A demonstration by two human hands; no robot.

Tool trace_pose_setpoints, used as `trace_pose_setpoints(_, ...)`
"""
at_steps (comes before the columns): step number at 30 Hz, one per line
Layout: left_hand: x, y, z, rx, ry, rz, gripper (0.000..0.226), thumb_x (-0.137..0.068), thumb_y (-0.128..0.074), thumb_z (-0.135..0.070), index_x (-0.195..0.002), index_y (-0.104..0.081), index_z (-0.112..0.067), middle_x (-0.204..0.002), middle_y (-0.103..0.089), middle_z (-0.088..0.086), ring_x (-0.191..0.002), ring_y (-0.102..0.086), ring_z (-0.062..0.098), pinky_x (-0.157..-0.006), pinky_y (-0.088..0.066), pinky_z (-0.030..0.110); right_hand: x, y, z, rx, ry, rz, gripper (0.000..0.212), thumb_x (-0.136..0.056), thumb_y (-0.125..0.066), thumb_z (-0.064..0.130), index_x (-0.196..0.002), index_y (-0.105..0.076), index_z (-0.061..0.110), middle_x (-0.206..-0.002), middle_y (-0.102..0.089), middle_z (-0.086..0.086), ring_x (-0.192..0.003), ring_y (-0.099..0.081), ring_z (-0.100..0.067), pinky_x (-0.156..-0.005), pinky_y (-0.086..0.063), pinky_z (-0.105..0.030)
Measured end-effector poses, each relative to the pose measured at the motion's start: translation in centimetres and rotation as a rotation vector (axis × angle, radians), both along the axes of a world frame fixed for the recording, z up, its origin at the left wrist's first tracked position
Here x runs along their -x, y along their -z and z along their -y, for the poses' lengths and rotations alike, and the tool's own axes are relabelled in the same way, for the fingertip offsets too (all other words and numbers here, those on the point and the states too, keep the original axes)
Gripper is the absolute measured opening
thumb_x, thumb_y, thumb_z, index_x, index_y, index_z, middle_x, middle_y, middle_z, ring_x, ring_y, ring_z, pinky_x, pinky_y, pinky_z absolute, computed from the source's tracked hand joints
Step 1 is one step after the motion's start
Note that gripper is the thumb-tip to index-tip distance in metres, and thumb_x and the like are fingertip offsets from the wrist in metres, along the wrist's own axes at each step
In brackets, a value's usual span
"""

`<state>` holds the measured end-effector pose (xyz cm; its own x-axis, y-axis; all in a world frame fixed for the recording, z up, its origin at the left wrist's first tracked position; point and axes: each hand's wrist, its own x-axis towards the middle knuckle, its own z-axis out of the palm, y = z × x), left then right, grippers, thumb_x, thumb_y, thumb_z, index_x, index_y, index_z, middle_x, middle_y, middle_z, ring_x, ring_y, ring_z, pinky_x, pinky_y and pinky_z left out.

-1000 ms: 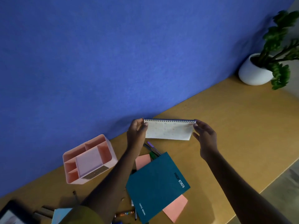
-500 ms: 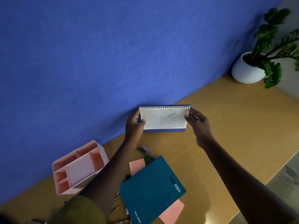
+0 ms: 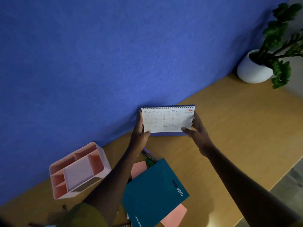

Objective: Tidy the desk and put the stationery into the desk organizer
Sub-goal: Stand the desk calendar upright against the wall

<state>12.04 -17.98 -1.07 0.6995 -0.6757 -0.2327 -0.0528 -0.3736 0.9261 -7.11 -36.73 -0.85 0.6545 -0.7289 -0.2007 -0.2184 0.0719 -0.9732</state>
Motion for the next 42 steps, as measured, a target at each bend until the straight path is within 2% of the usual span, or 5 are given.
trace_pose_setpoints(6,1.0,2.3,-0.9,-0.122,0.061,0.015,0.111,-0.091,-0.048,0.012,-0.166,0.006,-0.048,-0.166,-0.038,-0.013,-0.146,-0.043,0.008,-0.101,-0.043,0.007,0.6,2.2,-0.7,-0.035,-0.087,-0.089,0.09,-0.094,-0.075,0.002,-0.157,-0.035,0.052,-0.145,-0.058,0.017,-0.133,-0.055,-0.017,-0.099,-0.06,-0.046)
trace_pose_setpoints(15,0.6,4.0,-0.9,-0.151,0.139,-0.017,0.118,-0.089,-0.047,0.017,-0.164,0.017,-0.049,-0.173,-0.019,-0.019,-0.145,-0.04,0.008,-0.076,-0.053,0.007,0.4,3.7,1.2,-0.117,-0.184,-0.271,0.087,-0.094,-0.06,-0.009,-0.16,-0.03,0.039,-0.134,-0.061,0.011,-0.12,-0.062,-0.019,-0.085,-0.061,-0.042)
trace_pose_setpoints(20,-0.4,4.8,-0.9,-0.192,0.209,-0.038,0.126,-0.081,-0.043,0.018,-0.157,0.015,-0.065,-0.164,-0.021,-0.032,-0.109,-0.064,0.026,-0.068,-0.067,0.049,0.2,4.4,2.1,-0.099,-0.213,-0.342,0.083,-0.097,-0.06,-0.004,-0.161,-0.029,0.038,-0.13,-0.061,0.008,-0.114,-0.064,-0.019,-0.074,-0.058,-0.035)
trace_pose_setpoints(33,-2.5,5.6,-1.0,-0.332,0.263,0.061,0.124,-0.082,-0.053,0.015,-0.161,0.008,-0.059,-0.165,-0.034,-0.011,-0.144,-0.04,0.016,-0.101,-0.052,0.038,-0.4,5.6,2.8,-0.027,-0.224,-0.402,0.087,-0.095,-0.067,0.0,-0.161,-0.025,0.04,-0.124,-0.059,0.014,-0.104,-0.067,-0.021,-0.073,-0.062,-0.039)
trace_pose_setpoints(42,-2.7,4.3,-3.6,-0.366,0.119,0.027,0.106,-0.09,-0.042,0.008,-0.167,0.008,-0.045,-0.121,-0.057,-0.01,-0.09,-0.063,0.011,-0.067,-0.052,0.033,-1.4,4.5,0.3,-0.062,-0.039,-0.255,0.068,-0.091,-0.075,0.063,-0.149,-0.048,0.042,-0.13,-0.067,0.018,-0.118,-0.066,-0.014,-0.078,-0.064,-0.046)
